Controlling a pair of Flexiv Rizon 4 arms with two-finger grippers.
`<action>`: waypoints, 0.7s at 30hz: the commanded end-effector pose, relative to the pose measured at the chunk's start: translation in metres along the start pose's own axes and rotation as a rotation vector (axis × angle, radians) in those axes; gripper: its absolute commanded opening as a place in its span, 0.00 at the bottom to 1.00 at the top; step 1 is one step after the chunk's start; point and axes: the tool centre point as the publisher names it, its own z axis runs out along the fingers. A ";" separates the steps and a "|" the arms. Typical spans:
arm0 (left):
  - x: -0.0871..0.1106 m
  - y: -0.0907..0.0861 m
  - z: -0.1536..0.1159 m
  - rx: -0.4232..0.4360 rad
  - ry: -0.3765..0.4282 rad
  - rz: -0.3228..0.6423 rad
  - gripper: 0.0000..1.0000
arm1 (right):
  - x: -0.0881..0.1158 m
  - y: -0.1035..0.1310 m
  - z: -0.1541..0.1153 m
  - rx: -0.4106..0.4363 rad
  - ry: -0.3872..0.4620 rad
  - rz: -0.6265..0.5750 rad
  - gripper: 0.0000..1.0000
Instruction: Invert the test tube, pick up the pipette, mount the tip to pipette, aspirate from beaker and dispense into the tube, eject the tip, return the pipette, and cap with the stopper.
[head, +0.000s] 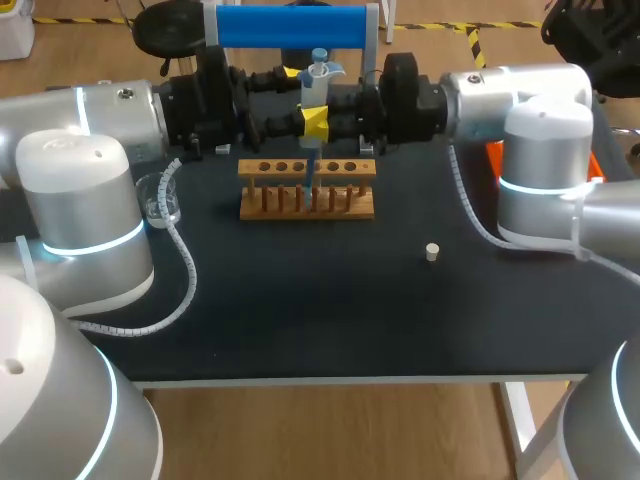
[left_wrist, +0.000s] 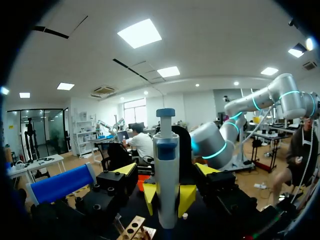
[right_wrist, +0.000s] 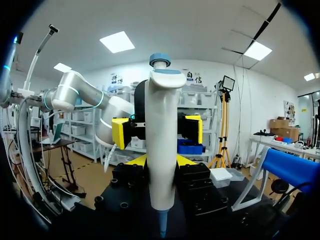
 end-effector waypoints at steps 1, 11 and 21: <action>0.000 0.001 -0.001 0.003 0.000 0.001 1.00 | 0.002 0.001 -0.018 -0.004 0.019 0.002 0.00; 0.000 0.001 -0.001 0.003 0.000 0.001 1.00 | 0.002 0.005 -0.057 0.037 0.090 -0.016 0.00; 0.000 0.001 -0.001 0.003 0.000 0.001 1.00 | 0.000 0.005 -0.089 0.052 0.088 -0.012 0.00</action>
